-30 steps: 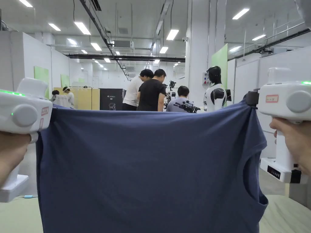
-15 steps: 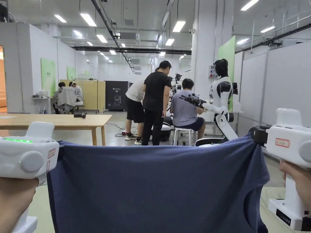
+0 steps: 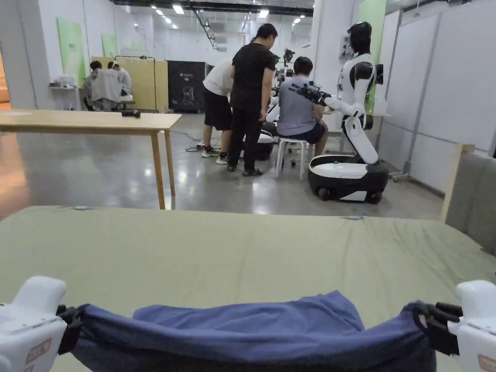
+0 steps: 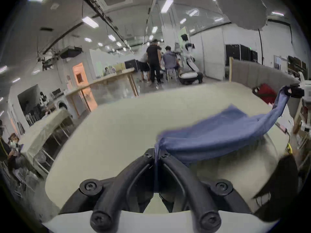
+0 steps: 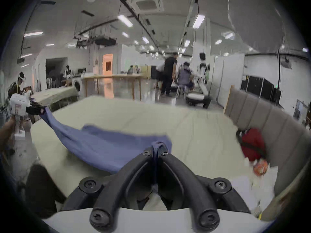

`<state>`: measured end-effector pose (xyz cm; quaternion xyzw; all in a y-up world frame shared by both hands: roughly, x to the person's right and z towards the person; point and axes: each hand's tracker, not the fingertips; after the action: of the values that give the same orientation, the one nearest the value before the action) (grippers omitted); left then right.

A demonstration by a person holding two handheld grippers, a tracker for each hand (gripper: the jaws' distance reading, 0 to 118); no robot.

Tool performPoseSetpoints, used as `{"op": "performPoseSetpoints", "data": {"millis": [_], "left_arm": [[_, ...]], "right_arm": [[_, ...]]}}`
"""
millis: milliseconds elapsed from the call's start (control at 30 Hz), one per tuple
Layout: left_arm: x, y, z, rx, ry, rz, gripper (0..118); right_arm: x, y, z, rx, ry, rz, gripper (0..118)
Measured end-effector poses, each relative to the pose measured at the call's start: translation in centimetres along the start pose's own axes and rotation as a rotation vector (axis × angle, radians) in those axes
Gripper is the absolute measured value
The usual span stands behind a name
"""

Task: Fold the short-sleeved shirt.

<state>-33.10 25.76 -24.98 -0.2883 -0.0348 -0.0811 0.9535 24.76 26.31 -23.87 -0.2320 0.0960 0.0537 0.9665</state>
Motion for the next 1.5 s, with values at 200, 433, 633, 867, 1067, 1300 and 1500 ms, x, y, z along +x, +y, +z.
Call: {"op": "performPoseSetpoints", "data": {"millis": [200,433,633,867,1067,1300,1500], "left_arm": [[0.4,-10.3,-2.9,-0.243,-0.046,0.111,0],[1.2,-10.0,0.9,-0.090,-0.044,0.158,110],[4.9,-8.3,9.1,0.291,0.011,0.094,109],[7.0,-9.4,9.5,0.234,0.133,0.006,0],[4.1,-11.0,7.3,-0.010,0.071,0.054,0],[2.4,-13.9,3.2,-0.120,0.009,0.060,116],[1.2,-14.7,-2.2,-0.193,-0.026,0.027,111]], "right_arm": [[-0.5,-10.6,-2.6,-0.237,-0.012,-0.090,4],[-0.5,-9.9,-0.1,-0.180,-0.009,-0.151,49],[-3.3,-7.6,5.5,0.087,-0.014,-0.194,77],[-6.6,-8.8,6.5,0.185,-0.133,-0.119,0],[-7.2,-9.2,6.0,0.111,-0.097,-0.090,0],[-6.6,-10.5,4.5,-0.001,-0.077,-0.143,0],[-5.0,-10.5,3.7,-0.073,-0.087,-0.222,0]]}}
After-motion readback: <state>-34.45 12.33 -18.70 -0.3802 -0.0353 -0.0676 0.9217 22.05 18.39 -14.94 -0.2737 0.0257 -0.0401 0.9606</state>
